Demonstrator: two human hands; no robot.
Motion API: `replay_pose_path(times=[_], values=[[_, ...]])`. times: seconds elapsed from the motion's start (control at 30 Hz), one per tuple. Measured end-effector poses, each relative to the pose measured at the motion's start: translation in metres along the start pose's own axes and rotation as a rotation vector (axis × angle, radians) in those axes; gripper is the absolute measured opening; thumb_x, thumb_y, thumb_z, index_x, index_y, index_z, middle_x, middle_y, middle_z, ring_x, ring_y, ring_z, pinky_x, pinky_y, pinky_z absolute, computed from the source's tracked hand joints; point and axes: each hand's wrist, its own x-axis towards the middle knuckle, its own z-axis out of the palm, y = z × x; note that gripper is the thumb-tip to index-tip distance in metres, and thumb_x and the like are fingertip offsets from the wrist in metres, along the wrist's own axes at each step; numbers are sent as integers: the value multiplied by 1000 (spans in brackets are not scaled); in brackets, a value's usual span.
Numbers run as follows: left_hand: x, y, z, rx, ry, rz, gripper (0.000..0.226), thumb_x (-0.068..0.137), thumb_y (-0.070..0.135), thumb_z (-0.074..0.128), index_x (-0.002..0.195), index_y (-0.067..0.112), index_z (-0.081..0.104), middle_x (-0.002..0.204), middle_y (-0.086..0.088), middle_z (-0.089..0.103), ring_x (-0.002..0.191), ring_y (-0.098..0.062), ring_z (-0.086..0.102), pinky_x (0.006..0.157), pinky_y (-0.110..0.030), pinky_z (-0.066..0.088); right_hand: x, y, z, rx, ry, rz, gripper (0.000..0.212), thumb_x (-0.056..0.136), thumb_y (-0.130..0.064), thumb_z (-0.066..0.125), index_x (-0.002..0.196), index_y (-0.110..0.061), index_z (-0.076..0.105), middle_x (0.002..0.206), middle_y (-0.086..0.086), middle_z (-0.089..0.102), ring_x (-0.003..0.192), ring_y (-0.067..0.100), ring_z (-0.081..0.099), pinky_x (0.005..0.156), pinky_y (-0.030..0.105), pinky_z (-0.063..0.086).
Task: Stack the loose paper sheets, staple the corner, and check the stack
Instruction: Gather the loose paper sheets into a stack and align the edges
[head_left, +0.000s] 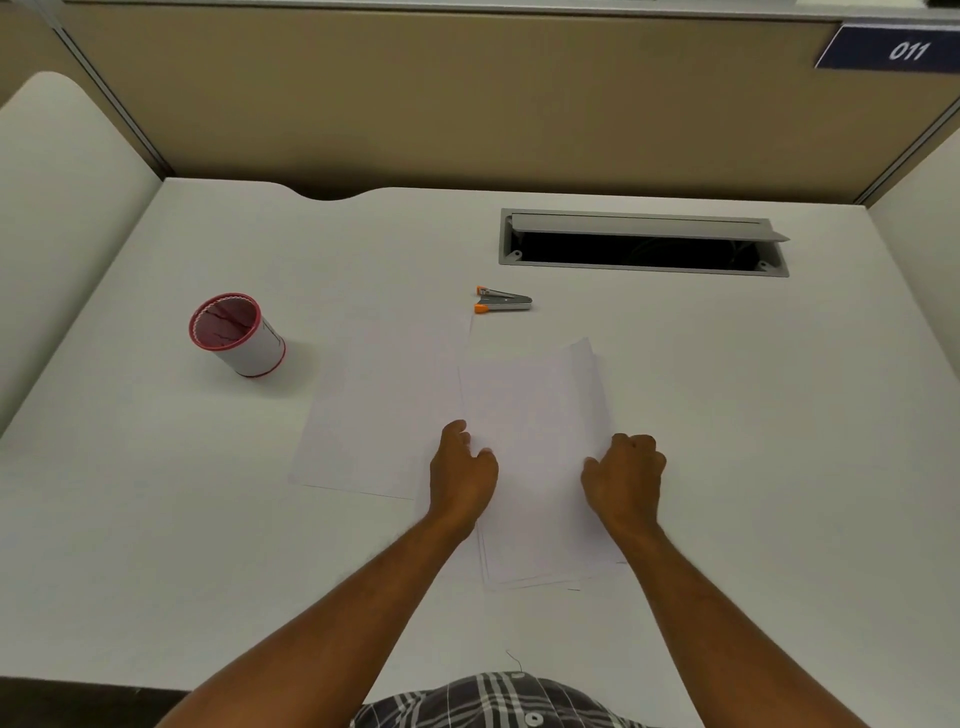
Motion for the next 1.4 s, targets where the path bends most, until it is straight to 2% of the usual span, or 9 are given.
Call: replay_pose_path(times=[0.3,0.47,0.6,0.77,0.93,1.03,1.2,1.27,1.4], values=[[4,9,0,-183,2,-91,57,89,11,66,140,18,43,128,-3,58,109,-25,61,95,-41,55,-1,-1,3,13,-3,-20,31,90,-18,63,114,1,59,124,19,52,115,35,49,88,37,48],[0,17,1,-137,-78,0,13,90,6,64,88,19,67,95,-3,72,100,-33,69,89,-40,57,-1,2,0,30,-12,-17,37,89,-20,65,118,2,58,129,18,50,120,34,46,87,37,48],[-6,22,-2,-106,-104,164,26,92,7,62,91,32,66,100,-14,72,95,-35,69,87,-41,60,10,8,-7,77,-80,13,55,86,-29,68,130,0,52,134,18,52,123,35,50,94,40,47],[-4,29,-21,-270,-221,267,28,92,4,63,105,28,67,101,-5,77,92,-24,74,82,-35,61,27,26,-34,847,-194,20,66,81,-22,78,138,-20,43,127,1,62,113,19,62,98,37,50],[3,28,-26,-368,-221,219,24,90,4,66,110,18,69,105,-5,77,96,-25,74,84,-39,60,28,34,-52,1080,-470,-15,34,89,-16,69,122,-19,64,119,4,72,104,23,71,87,37,56],[4,28,-23,-340,-194,181,22,89,14,70,111,14,70,104,-3,77,94,-22,74,82,-36,60,24,33,-52,988,-368,28,27,93,-18,65,118,-12,66,113,5,73,92,19,71,73,28,53],[12,20,-25,-53,111,199,12,95,17,61,103,15,69,104,-6,75,90,-18,70,82,-26,55,28,41,-43,954,-186,165,34,94,-15,62,128,-8,61,115,5,67,101,25,63,93,37,49],[17,12,-30,269,203,237,28,94,20,63,121,13,61,121,-9,68,109,-23,64,91,-28,49,28,43,-39,931,-154,219,35,95,-13,61,129,-7,60,117,6,66,104,26,62,98,39,48],[22,-2,-30,726,127,159,73,87,40,69,145,11,35,139,-14,48,132,-33,41,101,-47,42,18,33,-22,777,-145,172,30,95,-11,57,123,-5,64,116,8,68,100,26,63,93,35,50]])
